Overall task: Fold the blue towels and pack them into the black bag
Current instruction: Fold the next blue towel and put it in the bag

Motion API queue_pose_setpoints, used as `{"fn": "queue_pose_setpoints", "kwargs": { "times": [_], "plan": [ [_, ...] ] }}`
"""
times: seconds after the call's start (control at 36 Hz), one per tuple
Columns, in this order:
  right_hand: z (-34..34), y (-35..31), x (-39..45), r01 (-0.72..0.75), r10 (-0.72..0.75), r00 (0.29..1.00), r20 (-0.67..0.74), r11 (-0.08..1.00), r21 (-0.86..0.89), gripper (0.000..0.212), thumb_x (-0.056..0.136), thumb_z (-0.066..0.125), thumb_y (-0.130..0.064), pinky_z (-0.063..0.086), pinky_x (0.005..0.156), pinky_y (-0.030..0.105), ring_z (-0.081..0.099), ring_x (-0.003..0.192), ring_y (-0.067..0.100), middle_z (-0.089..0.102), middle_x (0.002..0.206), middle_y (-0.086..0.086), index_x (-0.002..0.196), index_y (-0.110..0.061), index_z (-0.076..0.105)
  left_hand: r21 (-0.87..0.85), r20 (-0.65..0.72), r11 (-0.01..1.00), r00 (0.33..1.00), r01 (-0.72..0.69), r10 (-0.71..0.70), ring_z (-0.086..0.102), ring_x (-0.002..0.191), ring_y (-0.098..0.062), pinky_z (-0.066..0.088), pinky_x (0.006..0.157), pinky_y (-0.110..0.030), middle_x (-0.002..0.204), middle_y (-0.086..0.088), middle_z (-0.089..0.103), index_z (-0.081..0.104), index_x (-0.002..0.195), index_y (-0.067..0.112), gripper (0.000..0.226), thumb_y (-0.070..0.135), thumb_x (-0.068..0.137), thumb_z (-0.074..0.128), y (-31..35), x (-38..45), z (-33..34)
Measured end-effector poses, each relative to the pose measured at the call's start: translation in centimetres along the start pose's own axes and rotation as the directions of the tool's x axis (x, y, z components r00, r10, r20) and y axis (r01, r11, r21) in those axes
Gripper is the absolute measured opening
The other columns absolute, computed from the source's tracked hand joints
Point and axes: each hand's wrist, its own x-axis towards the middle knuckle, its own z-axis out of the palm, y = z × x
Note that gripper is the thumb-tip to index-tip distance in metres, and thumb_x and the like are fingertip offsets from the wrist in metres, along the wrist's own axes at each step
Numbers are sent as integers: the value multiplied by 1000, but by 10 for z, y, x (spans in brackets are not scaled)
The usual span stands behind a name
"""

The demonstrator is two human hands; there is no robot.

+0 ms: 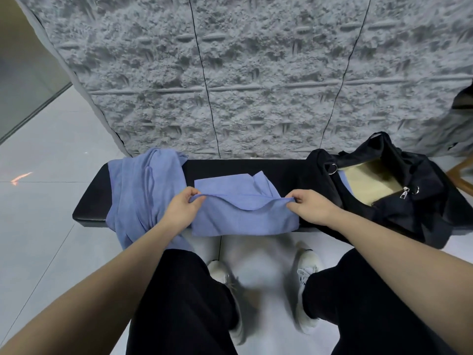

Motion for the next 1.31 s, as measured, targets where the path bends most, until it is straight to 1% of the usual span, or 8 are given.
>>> {"fn": "queue_pose_setpoints", "kwargs": {
  "times": [0.17,0.39,0.78,0.86,0.97,1.11,1.22,1.31],
  "plan": [
    [3,2,31,0,4,994,-108,999,40,16,91,54,-16,46,73,31,65,93,24,71,92,4,93,-19,69,-65,-113,996,992,53,-60,48,68,-21,35,56,-32,75,-4,52,55,99,12,15,26,101,52,-4,27,16],
    [4,-1,67,62,-25,975,-221,985,161,12,91,58,-15,39,58,13,53,69,7,66,79,-3,91,-23,68,-154,-271,988,960,30,-72,49,73,-11,37,60,-29,82,5,50,53,99,15,11,25,102,49,-4,66,26],
    [11,0,129,-11,88,966,-242,953,304,10,92,60,-19,44,69,27,55,74,11,65,83,0,92,-15,70,-181,-302,976,937,124,-175,47,64,-13,36,54,-27,76,5,50,52,99,17,8,24,101,50,-21,119,49],
    [18,3,131,-13,93,969,-228,944,331,8,91,63,-20,43,67,26,53,71,10,61,79,0,90,-16,69,-60,-292,991,947,118,-130,56,82,-28,39,57,-28,87,1,57,53,100,19,8,16,96,47,-28,120,52],
    [24,2,130,30,38,977,-210,950,310,5,89,67,-21,43,66,26,52,66,6,61,73,-5,87,-17,69,302,-306,952,951,52,46,44,125,-29,36,97,-41,136,0,50,55,127,24,40,11,89,54,-16,114,60],
    [28,-2,124,139,-100,984,-150,950,279,5,89,70,-16,41,65,12,51,64,-2,62,74,-11,88,-12,68,93,-44,948,950,-305,310,53,92,-8,46,82,-31,141,3,42,52,133,19,51,-4,87,54,18,107,89],
    [31,-6,116,218,-209,976,-62,949,228,6,88,73,-15,42,68,10,54,69,-3,67,80,-4,87,-10,70,12,205,924,905,-383,373,44,108,10,47,89,-22,150,11,37,40,146,26,72,-8,84,50,28,105,117],
    [30,-6,112,199,-214,976,32,946,255,5,88,74,-19,47,74,13,59,75,-1,71,84,-3,86,-15,72,20,306,956,913,-291,271,56,91,-1,46,85,-22,114,13,59,36,147,32,68,1,89,53,28,105,130]
  ]
}}
